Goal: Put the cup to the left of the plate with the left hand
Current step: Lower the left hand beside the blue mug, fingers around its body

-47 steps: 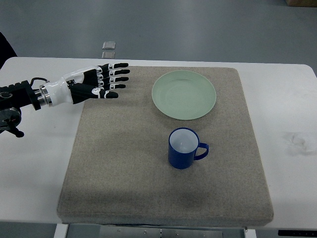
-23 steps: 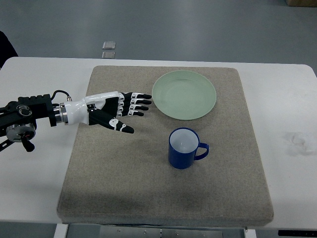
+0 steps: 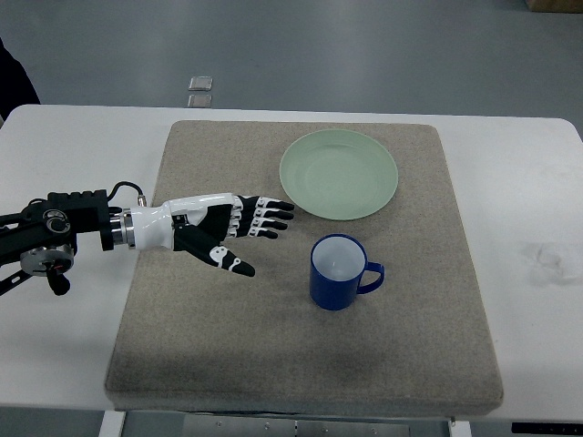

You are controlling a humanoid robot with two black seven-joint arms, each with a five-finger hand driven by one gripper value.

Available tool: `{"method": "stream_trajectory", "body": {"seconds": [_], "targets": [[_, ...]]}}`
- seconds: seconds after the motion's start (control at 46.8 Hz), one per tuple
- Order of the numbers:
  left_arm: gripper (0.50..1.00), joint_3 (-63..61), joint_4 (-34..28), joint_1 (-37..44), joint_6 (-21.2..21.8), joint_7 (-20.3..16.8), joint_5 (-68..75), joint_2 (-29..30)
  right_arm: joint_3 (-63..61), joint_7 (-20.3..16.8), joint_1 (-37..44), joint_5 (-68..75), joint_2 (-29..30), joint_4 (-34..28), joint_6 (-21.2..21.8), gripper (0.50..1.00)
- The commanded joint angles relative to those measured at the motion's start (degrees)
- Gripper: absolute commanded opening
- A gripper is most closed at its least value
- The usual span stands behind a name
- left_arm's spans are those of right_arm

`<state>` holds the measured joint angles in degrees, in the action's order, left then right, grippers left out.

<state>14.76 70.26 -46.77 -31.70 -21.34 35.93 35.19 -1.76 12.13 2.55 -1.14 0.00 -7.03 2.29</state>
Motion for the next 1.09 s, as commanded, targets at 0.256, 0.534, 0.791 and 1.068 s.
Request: {"method": "stream_trajectory", "body": {"seconds": [0.256,0.534,0.791,1.068], "targets": [[0.992,0.00,-1.18,0.02,4.01,0.07,1.69,-4.69,0.00,0.00,0.00,0.00,0.00,0.00,0.00,0.932],[0.992,0.09,-2.58,0.10,6.04,0.07,1.42,-8.03,0.00,0.00,0.00,0.00,0.00,0.00,0.00,0.932],[0.990,0.36,-3.38,1.42,6.04,0.07,1.42,-10.49,0.00,0.00,0.00,0.00,0.00,0.00,0.00,0.932],[0.990,0.97,-3.73,1.60,8.50,0.07,1.51,-12.87,0.00,0.00,0.00,0.00,0.00,0.00,0.00,0.932]]}}
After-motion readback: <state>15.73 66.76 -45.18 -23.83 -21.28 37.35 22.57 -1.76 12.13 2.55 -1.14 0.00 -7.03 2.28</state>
